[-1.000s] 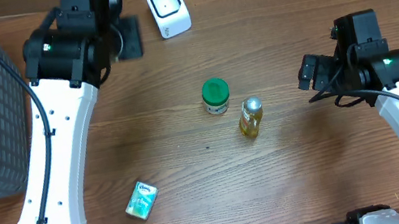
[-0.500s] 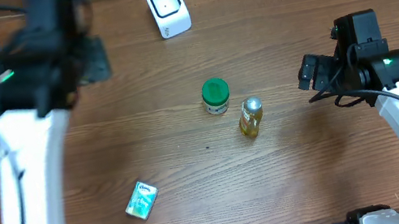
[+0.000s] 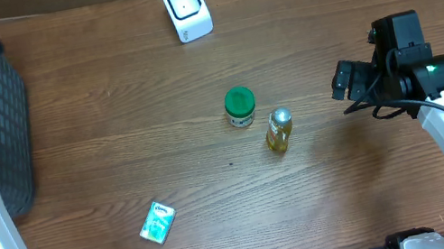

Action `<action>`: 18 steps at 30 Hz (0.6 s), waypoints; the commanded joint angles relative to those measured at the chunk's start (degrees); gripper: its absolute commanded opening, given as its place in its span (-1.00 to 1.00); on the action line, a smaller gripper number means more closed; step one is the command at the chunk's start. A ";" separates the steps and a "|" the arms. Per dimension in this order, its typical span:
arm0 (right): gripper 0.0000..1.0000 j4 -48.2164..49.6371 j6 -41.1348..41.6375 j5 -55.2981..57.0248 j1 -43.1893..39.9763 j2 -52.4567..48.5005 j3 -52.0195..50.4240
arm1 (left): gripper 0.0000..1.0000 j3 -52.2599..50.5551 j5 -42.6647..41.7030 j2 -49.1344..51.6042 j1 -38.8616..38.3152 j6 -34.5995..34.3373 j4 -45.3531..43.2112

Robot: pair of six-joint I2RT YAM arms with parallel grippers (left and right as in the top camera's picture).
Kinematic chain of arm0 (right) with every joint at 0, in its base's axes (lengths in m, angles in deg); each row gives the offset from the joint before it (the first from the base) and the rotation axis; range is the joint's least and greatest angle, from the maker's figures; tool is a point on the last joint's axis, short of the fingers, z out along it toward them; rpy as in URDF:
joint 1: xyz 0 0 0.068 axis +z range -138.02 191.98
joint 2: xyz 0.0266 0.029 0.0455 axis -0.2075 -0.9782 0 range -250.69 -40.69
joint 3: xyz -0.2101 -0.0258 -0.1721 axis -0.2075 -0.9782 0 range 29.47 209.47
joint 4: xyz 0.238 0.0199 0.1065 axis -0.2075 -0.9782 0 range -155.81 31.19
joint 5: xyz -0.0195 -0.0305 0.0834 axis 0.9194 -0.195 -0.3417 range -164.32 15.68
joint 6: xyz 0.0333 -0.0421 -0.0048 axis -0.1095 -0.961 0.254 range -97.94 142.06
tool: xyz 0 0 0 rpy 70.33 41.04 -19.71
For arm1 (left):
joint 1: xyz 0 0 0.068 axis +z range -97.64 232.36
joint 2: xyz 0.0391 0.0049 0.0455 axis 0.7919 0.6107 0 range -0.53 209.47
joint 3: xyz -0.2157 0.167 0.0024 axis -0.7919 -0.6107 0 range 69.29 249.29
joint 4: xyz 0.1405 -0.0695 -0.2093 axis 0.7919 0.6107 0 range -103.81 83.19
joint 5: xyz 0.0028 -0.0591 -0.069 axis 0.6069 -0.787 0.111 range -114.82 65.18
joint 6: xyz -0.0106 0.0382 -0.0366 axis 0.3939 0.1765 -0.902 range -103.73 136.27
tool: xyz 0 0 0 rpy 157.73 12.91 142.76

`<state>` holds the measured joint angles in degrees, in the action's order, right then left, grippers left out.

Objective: Scan the item barcode
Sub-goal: 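Raise the left gripper and move it back to the basket, then lower the left gripper into the basket onto the green wipes pack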

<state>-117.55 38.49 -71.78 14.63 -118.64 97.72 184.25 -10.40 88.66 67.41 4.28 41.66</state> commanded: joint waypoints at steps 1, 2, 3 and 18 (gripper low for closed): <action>1.00 0.11 -0.33 0.57 -0.11 0.35 1.20 | 0.93 0.28 1.40 4.07 4.52 4.00 -0.85; 1.00 0.11 -0.33 0.57 -0.11 0.35 1.20 | 0.93 0.28 1.16 5.11 5.57 4.94 -0.90; 1.00 0.11 -0.33 0.57 -0.11 0.35 1.20 | 0.93 0.28 0.92 6.21 6.60 5.88 -0.90; 1.00 0.11 -0.33 0.57 -0.11 0.35 1.20 | 0.87 0.28 -3.02 22.99 19.37 15.04 -1.70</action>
<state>-117.55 38.51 -71.75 14.63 -118.64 97.72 184.19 -11.32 109.93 85.00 15.60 40.52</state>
